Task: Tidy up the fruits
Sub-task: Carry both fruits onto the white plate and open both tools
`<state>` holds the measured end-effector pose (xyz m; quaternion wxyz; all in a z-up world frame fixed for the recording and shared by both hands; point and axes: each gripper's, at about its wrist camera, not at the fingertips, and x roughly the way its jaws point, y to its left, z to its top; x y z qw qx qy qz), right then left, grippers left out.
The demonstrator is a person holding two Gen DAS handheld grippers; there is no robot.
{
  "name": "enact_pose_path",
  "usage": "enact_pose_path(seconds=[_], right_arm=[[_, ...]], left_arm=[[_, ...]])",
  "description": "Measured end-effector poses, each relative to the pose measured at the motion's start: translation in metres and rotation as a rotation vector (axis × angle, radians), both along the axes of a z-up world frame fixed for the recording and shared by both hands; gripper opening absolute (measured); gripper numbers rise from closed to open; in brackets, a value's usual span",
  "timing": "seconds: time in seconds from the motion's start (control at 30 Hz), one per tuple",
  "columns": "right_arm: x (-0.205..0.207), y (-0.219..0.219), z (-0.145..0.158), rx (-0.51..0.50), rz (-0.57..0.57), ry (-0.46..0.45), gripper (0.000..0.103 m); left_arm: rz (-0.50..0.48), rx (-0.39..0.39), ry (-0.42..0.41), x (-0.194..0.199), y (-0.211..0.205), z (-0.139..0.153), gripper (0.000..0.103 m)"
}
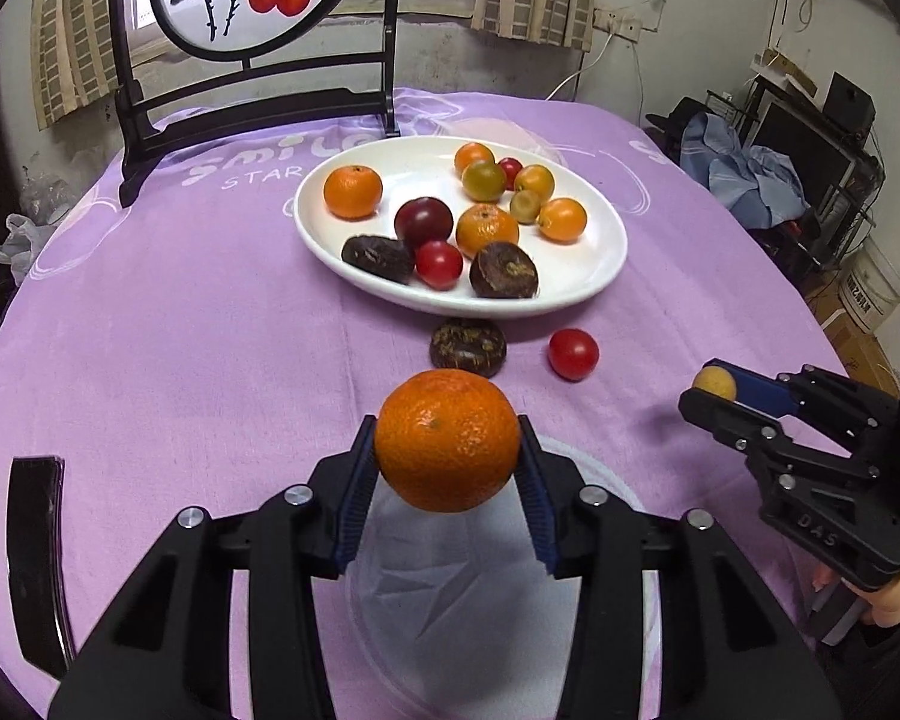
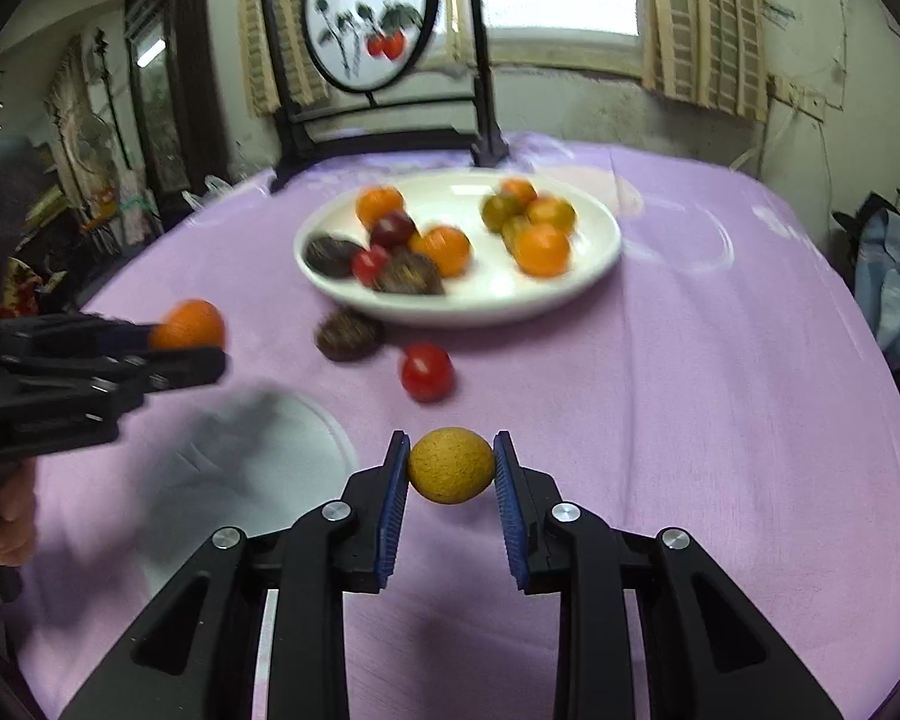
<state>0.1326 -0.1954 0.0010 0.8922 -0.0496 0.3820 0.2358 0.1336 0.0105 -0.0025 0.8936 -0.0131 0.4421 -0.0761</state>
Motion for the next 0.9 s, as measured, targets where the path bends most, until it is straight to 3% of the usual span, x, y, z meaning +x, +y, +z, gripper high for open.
enact_pose_path(seconds=[0.3,0.7,0.73,0.77,0.83,0.9], right_arm=[[0.053,0.02,0.035,0.038,0.028,-0.054,0.029],[0.111,0.034,0.005,0.015,0.016,0.006,0.031],[0.114,0.035,0.003,0.013,0.028,0.013,0.036],[0.118,0.037,0.002,0.004,0.031,0.015,0.047],[0.119,0.037,0.002,-0.019,0.01,0.002,0.048],[0.116,0.033,0.005,-0.002,0.006,0.0,0.048]], left_arm=[[0.018,-0.006,-0.047,0.065,0.005,0.027,0.043],[0.058,-0.019,0.028,0.152,-0.001,0.002,0.044],[0.067,-0.028,0.026,0.155,-0.001,0.001,0.054],[0.078,-0.037,0.011,0.156,0.0,0.003,0.069],[0.101,-0.038,-0.023,0.154,0.002,0.007,0.08],[0.107,-0.045,-0.04,0.149,0.005,0.013,0.081]])
